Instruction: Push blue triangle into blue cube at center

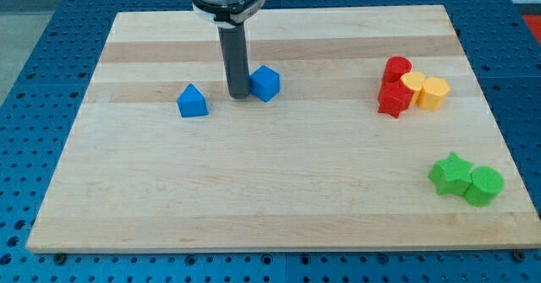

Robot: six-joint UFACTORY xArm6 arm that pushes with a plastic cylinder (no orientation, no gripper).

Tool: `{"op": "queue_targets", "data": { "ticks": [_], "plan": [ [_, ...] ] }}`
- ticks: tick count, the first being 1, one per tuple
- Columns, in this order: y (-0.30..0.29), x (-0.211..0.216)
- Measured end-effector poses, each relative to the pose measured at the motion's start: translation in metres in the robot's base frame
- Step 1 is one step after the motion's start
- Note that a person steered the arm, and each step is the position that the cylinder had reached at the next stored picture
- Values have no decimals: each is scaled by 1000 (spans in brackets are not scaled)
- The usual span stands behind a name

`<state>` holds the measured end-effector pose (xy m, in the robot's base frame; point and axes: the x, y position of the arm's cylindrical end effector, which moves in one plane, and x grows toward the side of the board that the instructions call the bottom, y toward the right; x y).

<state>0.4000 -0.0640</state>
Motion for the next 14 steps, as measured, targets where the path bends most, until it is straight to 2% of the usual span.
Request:
{"op": "queue_targets", "data": {
  "ticks": [2,3,4,6,8,9,11,12,13,14],
  "plan": [
    [-36,120],
    [-68,127],
    [-86,64],
    [-78,17],
    [-18,6],
    [-18,7],
    [-74,20],
    [-98,13],
    [-80,-21],
    [-65,-20]
  ]
}}
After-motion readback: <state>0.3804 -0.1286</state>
